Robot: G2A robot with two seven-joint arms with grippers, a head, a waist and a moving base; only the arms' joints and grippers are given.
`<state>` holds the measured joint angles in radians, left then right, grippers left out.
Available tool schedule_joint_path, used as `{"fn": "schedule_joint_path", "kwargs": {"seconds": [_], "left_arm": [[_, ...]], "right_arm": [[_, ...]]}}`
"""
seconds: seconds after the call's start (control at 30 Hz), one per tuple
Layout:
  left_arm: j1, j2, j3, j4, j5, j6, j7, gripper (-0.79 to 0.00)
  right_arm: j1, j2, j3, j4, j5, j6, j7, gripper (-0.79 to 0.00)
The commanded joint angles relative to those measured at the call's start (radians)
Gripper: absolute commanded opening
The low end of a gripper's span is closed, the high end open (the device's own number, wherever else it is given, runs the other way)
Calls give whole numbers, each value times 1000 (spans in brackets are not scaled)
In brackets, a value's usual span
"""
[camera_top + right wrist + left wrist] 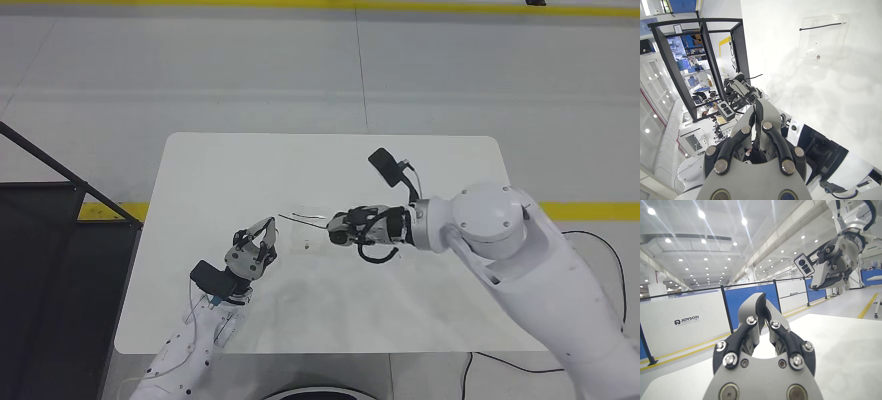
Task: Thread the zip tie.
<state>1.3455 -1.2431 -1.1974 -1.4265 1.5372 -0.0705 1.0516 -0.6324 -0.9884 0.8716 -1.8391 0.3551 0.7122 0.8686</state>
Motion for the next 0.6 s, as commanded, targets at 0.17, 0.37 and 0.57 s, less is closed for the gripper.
{"fn": "schedule_joint_path", "kwargs": {"seconds": [0.17,0.37,0.57], "left_arm": [[0,0,0,0,0,0,0,-785],[0,0,0,0,0,0,0,-785],[0,0,0,0,0,0,0,-785]], "right_arm": [[-5,2,-1,1,-6,-38,41,-785],[2,3,-6,11,-16,-55,81,-785],[16,-2,-12,24,-1,-39,80,-785]]}}
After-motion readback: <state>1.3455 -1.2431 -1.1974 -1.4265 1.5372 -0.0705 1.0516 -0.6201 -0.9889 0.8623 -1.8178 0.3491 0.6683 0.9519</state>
